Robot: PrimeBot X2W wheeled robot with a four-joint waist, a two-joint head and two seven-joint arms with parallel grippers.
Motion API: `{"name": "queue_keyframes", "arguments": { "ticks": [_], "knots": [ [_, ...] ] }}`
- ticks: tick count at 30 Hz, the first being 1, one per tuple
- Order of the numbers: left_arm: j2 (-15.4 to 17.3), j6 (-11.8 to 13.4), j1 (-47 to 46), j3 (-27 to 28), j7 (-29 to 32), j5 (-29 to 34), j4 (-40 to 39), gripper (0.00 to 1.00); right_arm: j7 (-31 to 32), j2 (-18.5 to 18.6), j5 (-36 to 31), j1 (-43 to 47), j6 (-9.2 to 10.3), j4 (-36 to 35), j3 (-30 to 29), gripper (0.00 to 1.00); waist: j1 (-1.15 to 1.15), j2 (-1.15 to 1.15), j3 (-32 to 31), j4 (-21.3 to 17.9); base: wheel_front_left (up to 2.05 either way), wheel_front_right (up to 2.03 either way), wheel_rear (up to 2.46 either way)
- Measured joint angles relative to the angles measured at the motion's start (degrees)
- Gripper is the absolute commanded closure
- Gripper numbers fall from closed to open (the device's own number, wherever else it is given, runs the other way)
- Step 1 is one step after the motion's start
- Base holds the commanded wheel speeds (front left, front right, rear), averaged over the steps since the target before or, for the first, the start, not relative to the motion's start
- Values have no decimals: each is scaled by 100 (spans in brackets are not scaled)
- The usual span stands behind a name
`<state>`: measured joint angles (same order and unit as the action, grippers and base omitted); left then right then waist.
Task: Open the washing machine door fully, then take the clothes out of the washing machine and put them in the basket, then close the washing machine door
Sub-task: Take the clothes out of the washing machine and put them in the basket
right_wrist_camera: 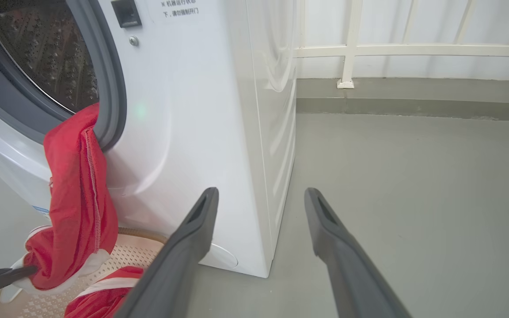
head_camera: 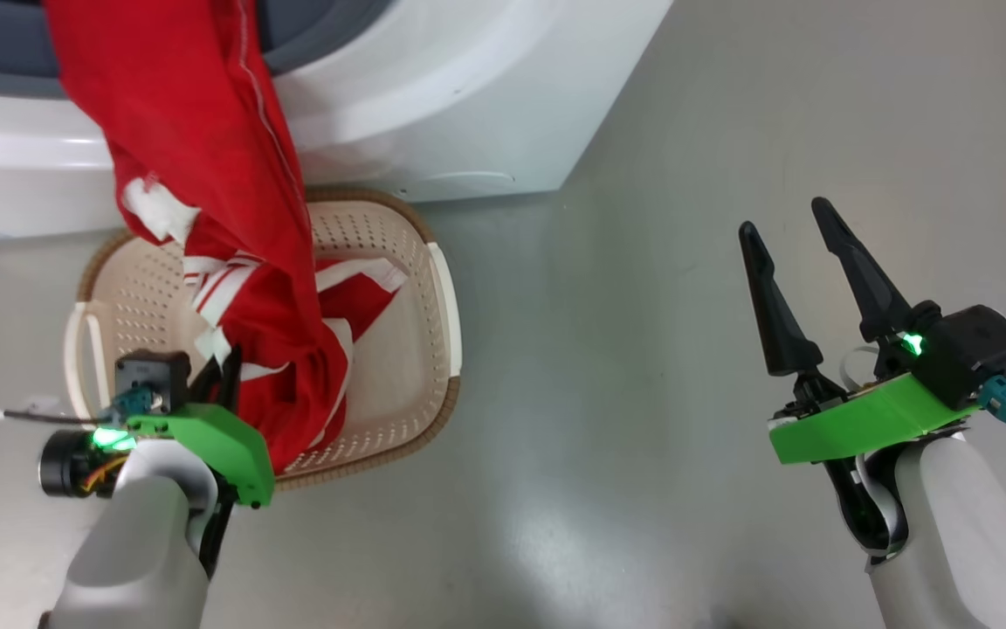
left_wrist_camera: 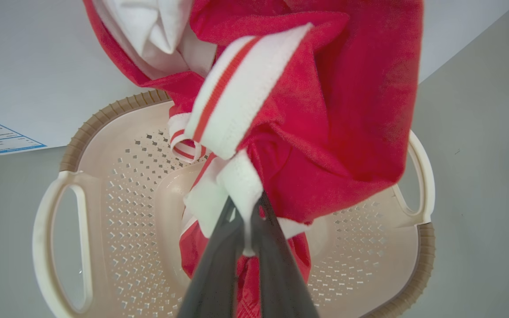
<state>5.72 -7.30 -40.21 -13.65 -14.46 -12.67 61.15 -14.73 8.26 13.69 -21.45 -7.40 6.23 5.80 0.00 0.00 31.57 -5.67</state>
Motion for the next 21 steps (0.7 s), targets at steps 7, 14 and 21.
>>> {"name": "queue_keyframes", "arguments": {
  "ticks": [7, 14, 21],
  "knots": [
    [47, -1, -488, -199, 0, -57, 569, 100, 0, -60, -51, -147, 0, -11, 71, 0, 0, 0, 297, -121, 0, 0, 0],
    [156, -1, -822, -326, 0, -148, 826, 75, 0, -89, -51, -241, 0, -14, 102, 0, 0, 0, 467, -228, 0, 0, 0],
    [188, -1, -935, -470, 0, -314, 961, 50, 0, -110, -58, -244, 0, -14, 105, 0, 0, 0, 551, -269, 0, 0, 0]
  ]
}}
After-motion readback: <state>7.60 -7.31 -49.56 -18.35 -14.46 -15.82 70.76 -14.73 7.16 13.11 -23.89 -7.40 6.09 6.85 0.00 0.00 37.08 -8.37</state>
